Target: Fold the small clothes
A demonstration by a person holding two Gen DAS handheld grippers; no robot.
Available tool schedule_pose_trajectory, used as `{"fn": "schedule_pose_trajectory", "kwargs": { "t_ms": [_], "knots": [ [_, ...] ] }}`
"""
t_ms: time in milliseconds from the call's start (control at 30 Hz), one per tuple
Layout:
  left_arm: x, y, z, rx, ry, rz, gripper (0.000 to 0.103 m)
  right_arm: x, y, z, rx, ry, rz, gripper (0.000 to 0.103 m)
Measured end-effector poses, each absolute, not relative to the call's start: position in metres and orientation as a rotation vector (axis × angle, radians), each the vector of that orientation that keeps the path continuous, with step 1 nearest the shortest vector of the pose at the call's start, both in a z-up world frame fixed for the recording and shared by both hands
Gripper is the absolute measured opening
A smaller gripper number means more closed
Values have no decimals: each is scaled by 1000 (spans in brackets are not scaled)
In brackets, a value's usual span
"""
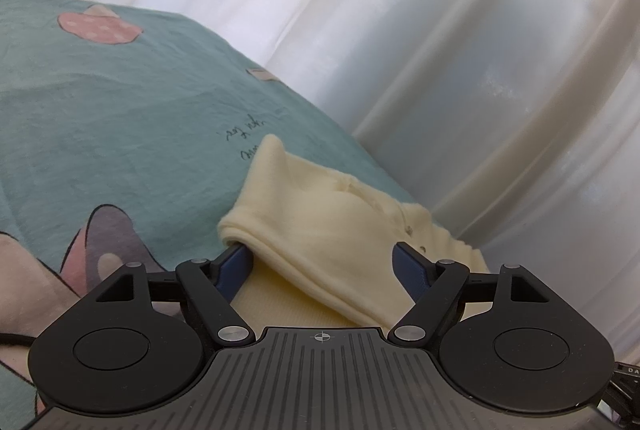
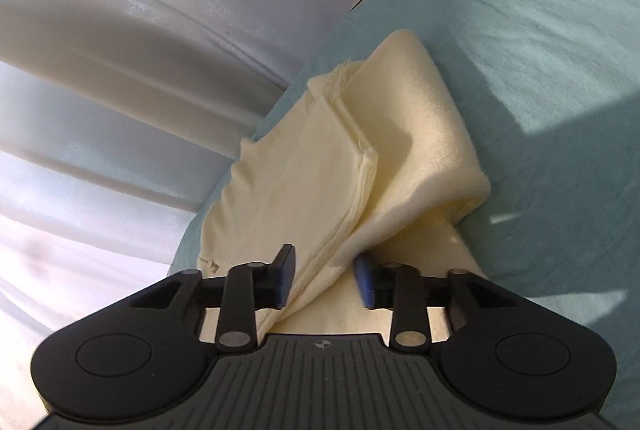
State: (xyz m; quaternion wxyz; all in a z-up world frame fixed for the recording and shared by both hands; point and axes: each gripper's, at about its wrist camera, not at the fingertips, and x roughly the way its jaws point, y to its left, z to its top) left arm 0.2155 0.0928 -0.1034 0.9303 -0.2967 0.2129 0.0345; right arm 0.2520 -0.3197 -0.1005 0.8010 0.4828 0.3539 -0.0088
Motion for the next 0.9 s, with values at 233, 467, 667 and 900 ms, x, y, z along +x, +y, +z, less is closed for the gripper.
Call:
{"fn": "schedule_pose_trajectory", "kwargs": {
  "t_ms": [233,467,667,900],
  "knots": [
    [211,76,-91,-491,507,88,82,275,-326,-100,952,741,-47,6],
    [210,54,-70,-529,533,-49,83,278,-333,-102,959,730,-35,6],
    [232,30,-67,-414,572,-133,82,272,-338,-106,1007,732,-11,7],
    [267,13,-84,-338,706,-151,65,271,-334,-105,983,757,2,8]
  ]
}}
